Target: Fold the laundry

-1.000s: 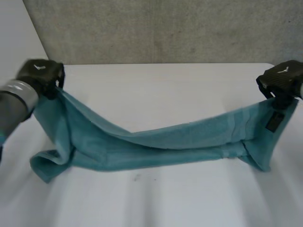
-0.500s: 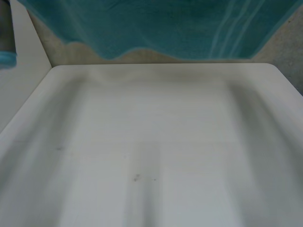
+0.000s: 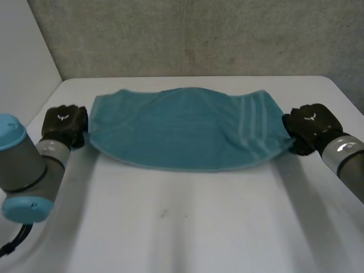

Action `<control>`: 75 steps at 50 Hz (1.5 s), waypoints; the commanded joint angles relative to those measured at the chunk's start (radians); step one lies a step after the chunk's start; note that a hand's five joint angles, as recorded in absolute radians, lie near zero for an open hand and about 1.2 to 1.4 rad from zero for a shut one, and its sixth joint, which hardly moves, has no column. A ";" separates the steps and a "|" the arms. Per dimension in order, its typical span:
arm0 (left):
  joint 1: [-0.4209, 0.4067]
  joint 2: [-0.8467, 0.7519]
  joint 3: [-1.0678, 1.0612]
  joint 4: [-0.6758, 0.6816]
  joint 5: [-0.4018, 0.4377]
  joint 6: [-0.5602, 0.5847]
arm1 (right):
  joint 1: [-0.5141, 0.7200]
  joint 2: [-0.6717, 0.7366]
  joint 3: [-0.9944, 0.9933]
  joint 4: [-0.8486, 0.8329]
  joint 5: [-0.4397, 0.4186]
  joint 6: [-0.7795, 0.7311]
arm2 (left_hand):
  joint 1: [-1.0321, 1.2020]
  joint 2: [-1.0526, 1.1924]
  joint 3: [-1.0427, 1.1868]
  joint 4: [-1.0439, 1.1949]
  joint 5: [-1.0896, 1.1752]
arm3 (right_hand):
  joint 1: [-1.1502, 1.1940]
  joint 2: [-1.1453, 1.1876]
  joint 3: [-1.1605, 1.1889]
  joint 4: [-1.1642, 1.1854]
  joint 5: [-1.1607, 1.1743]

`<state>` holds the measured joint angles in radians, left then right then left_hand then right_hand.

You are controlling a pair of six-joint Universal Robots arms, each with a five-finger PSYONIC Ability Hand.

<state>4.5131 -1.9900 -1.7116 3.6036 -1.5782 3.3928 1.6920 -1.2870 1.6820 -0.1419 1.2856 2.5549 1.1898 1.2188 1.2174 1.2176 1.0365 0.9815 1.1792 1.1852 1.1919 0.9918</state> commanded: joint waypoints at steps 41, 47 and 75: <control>0.055 -0.093 0.233 -0.171 0.188 0.183 | -0.089 0.161 -0.177 0.208 0.118 -0.234 | 0.206 0.178 0.179 0.179 0.185 | 0.415 0.217 0.211 0.204 0.230; 0.046 -0.295 0.462 -0.138 0.132 0.209 | -0.058 0.247 -0.234 0.049 0.162 -0.220 | 0.206 0.178 0.179 0.179 0.185 | 0.415 0.217 0.211 0.204 0.230; -0.038 -0.416 0.558 -0.082 0.132 0.322 | -0.011 0.368 -0.351 -0.235 0.279 -0.052 | -1.015 -1.044 -1.043 -1.043 -1.037 | -0.807 -1.005 -1.011 -1.017 -0.992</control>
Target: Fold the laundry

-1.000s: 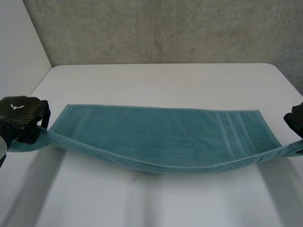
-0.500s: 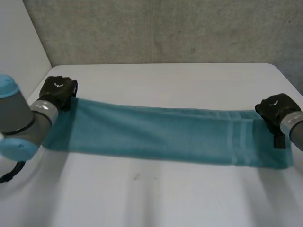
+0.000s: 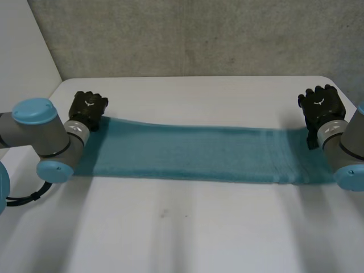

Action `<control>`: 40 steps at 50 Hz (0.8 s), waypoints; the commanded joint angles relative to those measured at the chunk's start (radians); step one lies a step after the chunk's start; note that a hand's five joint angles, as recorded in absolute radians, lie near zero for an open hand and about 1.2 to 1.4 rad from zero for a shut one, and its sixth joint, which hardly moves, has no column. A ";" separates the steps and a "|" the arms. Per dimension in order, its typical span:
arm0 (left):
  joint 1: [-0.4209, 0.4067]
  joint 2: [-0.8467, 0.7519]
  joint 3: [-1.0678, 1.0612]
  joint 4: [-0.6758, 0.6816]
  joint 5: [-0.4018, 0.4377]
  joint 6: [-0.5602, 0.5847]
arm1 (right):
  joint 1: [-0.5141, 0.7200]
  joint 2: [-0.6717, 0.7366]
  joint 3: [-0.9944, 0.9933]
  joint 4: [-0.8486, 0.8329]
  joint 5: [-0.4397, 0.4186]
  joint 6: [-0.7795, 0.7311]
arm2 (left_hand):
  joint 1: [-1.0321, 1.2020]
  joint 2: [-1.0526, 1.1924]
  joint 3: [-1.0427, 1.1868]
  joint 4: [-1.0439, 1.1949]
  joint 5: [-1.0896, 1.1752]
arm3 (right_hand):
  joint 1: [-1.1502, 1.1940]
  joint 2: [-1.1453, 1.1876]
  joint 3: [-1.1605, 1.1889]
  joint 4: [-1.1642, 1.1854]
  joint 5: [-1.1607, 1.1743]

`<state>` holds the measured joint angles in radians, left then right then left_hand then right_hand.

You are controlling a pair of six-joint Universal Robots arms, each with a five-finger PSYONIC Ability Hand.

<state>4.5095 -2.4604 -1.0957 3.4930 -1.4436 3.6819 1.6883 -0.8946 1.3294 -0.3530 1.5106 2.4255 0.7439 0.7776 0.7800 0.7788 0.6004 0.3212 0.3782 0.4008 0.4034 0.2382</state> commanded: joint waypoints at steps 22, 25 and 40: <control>-0.067 0.498 -0.483 0.047 -0.011 -0.074 | -0.114 -0.376 0.237 0.425 -0.102 0.187 | -0.569 -0.603 -0.606 -0.604 -0.600 | -0.147 -0.204 -0.226 -0.229 -0.238; -0.067 0.551 -0.552 0.047 -0.011 -0.146 | -0.147 -0.385 0.294 0.460 -0.142 0.184 | -0.569 -0.603 -0.606 -0.604 -0.600 | -0.054 -0.111 -0.134 -0.136 -0.146; -0.056 0.680 -0.704 0.055 -0.033 -0.358 | -0.286 -0.302 0.444 0.244 -0.331 0.195 | -0.569 -0.603 -0.606 -0.604 -0.600 | 0.406 0.349 0.327 0.324 0.315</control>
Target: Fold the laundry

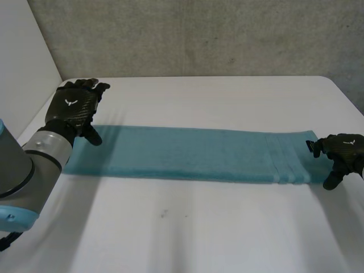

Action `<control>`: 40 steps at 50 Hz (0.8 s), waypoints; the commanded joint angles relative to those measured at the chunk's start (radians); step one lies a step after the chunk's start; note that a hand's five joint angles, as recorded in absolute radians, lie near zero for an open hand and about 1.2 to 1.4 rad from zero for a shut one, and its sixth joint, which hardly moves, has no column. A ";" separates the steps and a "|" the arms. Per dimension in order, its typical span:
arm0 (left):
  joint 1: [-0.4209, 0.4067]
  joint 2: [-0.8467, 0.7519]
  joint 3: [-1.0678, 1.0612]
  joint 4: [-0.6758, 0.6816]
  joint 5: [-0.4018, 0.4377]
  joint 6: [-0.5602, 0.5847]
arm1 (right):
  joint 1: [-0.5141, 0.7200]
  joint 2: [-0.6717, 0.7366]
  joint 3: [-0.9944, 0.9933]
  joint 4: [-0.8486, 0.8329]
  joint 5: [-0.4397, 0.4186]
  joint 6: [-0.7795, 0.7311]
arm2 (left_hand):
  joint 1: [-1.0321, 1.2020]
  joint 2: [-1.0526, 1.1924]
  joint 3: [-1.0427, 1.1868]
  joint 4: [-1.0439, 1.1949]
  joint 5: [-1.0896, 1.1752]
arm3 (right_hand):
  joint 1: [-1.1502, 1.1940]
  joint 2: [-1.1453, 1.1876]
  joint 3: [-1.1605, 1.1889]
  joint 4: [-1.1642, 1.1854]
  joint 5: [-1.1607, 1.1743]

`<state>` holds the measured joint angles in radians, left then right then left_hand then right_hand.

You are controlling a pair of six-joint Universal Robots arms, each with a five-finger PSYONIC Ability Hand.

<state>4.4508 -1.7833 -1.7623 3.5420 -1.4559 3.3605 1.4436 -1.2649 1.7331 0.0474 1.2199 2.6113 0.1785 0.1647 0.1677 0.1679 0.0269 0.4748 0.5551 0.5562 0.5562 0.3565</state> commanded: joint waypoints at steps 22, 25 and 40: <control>0.002 -0.024 -0.045 0.009 -0.075 -0.039 | -0.083 0.160 0.013 -0.227 -0.034 -0.002 | -0.004 0.010 0.007 0.007 -0.027 | 0.921 0.841 0.840 0.840 0.865; 0.001 -0.024 -0.045 0.009 -0.075 -0.039 | -0.088 0.168 0.003 -0.227 -0.026 -0.002 | -0.004 0.010 0.007 0.007 -0.027 | 0.921 0.841 0.840 0.840 0.865; 0.001 -0.021 -0.048 0.006 -0.078 -0.039 | -0.301 0.174 -0.147 -0.215 0.110 -0.037 | -0.004 0.010 0.007 0.007 -0.027 | 0.921 0.841 0.840 0.840 0.865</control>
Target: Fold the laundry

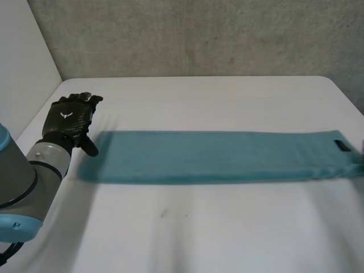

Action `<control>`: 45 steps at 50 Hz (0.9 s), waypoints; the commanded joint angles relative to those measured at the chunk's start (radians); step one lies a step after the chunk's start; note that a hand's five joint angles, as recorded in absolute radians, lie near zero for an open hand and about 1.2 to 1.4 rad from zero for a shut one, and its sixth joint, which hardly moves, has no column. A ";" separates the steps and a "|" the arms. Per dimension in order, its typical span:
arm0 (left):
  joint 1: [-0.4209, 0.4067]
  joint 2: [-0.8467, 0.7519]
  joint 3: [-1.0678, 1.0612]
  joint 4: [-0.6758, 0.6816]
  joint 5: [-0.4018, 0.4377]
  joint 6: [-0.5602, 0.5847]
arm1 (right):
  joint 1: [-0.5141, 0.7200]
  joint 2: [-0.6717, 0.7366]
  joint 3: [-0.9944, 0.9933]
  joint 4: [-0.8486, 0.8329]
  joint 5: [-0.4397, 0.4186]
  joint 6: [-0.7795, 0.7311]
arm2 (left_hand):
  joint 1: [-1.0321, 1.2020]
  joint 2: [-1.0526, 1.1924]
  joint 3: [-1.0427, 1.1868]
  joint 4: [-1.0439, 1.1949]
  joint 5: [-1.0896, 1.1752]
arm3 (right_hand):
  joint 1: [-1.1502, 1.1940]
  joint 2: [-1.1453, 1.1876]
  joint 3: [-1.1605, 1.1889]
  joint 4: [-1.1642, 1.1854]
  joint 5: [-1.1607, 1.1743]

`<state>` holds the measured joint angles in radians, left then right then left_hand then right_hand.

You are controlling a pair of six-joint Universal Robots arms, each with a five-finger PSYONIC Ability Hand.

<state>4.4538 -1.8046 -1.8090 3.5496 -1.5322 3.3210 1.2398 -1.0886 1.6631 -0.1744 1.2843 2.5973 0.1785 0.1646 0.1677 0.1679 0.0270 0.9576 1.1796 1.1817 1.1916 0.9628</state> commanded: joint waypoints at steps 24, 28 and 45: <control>0.005 0.008 0.000 0.000 -0.002 0.000 | 0.627 -0.057 -0.358 0.052 0.050 0.233 | -0.004 0.010 0.007 0.007 -0.027 | 0.439 0.217 0.215 0.205 0.259; 0.013 0.008 0.000 0.000 -0.002 0.000 | 0.852 0.053 -0.512 0.052 0.050 0.296 | -0.004 0.010 0.007 0.007 -0.027 | 0.439 0.217 0.215 0.205 0.259; 0.013 0.010 -0.001 0.000 -0.002 0.000 | 1.274 0.521 -0.934 0.073 0.058 0.317 | -0.004 0.010 0.007 0.007 -0.027 | 0.439 0.217 0.215 0.205 0.259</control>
<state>4.4669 -1.7943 -1.8100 3.5495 -1.5352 3.3211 2.4443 -0.7015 0.8293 -0.1117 1.3370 2.9205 0.1785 0.1643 0.1676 0.1679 0.0269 0.9663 1.1797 1.1869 1.1920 0.9825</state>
